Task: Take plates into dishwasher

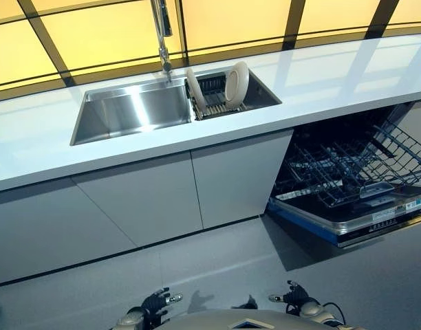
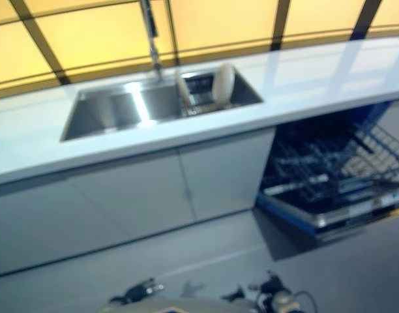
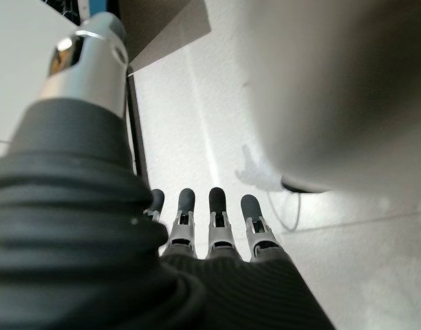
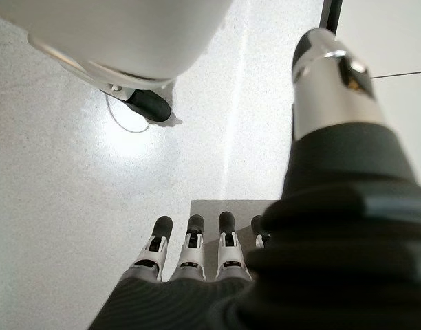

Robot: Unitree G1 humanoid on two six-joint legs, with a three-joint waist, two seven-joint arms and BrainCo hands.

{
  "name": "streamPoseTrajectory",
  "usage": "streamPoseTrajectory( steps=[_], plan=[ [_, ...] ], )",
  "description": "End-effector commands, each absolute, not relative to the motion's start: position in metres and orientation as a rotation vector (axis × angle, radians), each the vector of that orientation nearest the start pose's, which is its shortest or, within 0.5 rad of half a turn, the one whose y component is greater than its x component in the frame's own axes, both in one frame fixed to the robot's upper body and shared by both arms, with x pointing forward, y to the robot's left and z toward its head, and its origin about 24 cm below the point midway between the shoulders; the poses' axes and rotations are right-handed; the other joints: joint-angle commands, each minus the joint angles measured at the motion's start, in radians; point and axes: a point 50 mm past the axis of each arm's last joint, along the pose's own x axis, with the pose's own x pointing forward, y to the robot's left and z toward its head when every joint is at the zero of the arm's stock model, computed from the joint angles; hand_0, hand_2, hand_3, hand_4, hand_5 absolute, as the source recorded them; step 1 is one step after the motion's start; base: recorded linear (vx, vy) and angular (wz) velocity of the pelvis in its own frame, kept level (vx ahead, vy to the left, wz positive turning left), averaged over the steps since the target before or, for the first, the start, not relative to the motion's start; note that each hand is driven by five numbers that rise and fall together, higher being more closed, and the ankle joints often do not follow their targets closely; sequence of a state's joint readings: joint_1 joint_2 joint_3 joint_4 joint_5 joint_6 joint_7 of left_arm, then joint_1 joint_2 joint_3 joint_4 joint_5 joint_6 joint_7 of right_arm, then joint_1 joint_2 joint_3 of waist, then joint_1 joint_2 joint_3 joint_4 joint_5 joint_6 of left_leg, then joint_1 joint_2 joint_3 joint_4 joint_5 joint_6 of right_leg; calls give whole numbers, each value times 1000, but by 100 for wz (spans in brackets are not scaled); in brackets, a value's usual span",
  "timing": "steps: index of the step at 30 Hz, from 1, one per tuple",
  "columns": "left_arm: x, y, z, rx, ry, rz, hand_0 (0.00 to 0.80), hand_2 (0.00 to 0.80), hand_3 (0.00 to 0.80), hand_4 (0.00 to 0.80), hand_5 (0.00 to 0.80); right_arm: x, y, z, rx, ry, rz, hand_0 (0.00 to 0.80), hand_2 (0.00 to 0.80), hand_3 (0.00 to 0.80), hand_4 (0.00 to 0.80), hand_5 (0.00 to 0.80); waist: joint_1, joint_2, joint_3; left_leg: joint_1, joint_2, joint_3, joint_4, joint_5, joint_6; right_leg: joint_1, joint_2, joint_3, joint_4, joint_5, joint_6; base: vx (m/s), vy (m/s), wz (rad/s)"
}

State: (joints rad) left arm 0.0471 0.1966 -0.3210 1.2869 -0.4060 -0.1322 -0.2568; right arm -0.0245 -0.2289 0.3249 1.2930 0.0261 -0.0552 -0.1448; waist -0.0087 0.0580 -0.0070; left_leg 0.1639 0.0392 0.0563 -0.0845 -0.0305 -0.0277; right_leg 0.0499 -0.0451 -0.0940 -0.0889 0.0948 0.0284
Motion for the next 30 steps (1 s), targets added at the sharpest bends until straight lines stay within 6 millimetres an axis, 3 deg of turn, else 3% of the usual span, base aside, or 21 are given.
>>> streamPoseTrajectory(
  steps=[1,8,17,30],
  plan=[
    [88,184,-168,-170,1164,-98,0,0,0,0,0,98,-219,-164,-436,1205,-31,0,0,0,0,0,13,-53,-4,-48,-66,-9,-3,41,43,38,1,-13,2,-13,35,0,0,0],
    [86,181,-169,-113,1183,-156,0,0,0,0,0,110,-215,-159,-438,1077,-98,0,0,0,0,0,15,-60,-2,-56,-68,-14,-3,42,42,30,0,-15,2,-8,38,0,0,0],
    [83,179,-170,-120,1205,-168,0,0,0,0,0,100,-215,-163,-372,1143,-75,0,0,0,0,0,6,-58,8,-54,-64,-9,-3,38,39,28,0,-11,2,-9,38,0,0,0],
    [85,180,-170,-125,1203,-166,0,0,0,0,0,102,-210,-164,-317,1152,-40,0,0,0,0,0,11,-61,10,-60,-64,-14,-3,40,36,22,2,-14,2,-8,38,0,0,0]
  ],
)
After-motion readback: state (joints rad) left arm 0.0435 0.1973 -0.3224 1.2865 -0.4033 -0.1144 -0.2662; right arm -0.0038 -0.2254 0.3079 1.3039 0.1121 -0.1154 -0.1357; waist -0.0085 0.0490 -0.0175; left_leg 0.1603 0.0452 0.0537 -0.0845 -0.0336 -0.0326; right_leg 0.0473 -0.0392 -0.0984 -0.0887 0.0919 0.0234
